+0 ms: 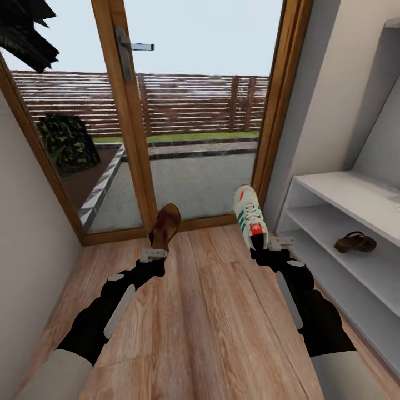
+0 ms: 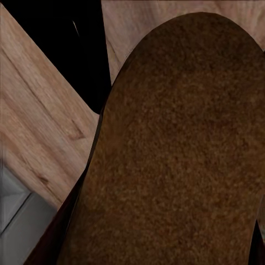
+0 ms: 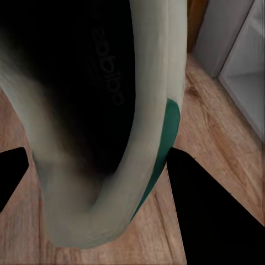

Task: Pick up the two gym shoes and the two sandals from the corridor floor and place them onto the hallstand (shoe rack) in the corridor, making sure they are on the rack and not on the floor. Arrange them so the two gym shoes are next to each other and the two sandals are next to each other.

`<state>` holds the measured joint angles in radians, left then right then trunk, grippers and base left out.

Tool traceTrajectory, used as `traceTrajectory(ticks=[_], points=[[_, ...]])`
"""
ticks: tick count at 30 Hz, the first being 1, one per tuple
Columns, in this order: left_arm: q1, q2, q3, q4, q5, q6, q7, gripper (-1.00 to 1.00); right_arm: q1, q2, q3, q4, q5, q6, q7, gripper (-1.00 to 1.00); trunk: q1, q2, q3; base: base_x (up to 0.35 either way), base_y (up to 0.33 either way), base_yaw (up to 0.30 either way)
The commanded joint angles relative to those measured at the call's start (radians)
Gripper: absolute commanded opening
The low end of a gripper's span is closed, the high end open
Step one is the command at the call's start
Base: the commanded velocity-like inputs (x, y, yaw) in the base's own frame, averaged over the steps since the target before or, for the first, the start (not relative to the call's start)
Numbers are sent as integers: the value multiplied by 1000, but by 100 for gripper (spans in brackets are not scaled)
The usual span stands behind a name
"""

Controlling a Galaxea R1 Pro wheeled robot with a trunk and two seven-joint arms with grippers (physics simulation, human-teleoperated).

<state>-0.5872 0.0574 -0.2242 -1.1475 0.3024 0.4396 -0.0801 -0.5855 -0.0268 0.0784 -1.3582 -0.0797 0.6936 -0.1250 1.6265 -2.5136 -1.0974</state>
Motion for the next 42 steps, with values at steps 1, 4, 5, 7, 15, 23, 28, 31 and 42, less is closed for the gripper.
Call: traceTrajectory(ticks=[1,4,5,7,15,23,28,31,42], points=[[0,1,-1,-1,1,5,-3,-100,-1,-1,3,-1,-9,4,-11,-100,0,0,-1,322,173,-259],[0,1,-1,-1,1,5,-3,-100,-1,-1,3,-1,-9,4,-11,-100,0,0,1,311,150,-259],[0,1,-1,-1,1,5,-3,-100,-1,-1,3,-1,-9,4,-11,-100,0,0,1,279,119,-259],[0,1,-1,-1,1,5,-3,-100,-1,-1,3,-1,-9,4,-11,-100,0,0,2,253,108,-259],[0,1,-1,-1,1,4,-3,-100,-1,-1,3,-1,-9,4,-11,-100,0,0,5,89,33,-260],[0,1,-1,-1,1,4,-4,-100,-1,-1,3,-1,-9,4,-11,-100,0,0,8,5,3,-259],[0,1,-1,-1,1,4,-4,-100,-1,-1,3,-1,-9,4,-11,-100,0,0,10,112,208,-259],[0,1,-1,-1,1,4,-4,-100,-1,-1,3,-1,-9,4,-11,-100,0,0,11,138,275,-259],[0,1,-1,-1,1,4,-4,-100,-1,-1,3,-1,-9,4,-11,-100,0,0,15,103,293,-259]])
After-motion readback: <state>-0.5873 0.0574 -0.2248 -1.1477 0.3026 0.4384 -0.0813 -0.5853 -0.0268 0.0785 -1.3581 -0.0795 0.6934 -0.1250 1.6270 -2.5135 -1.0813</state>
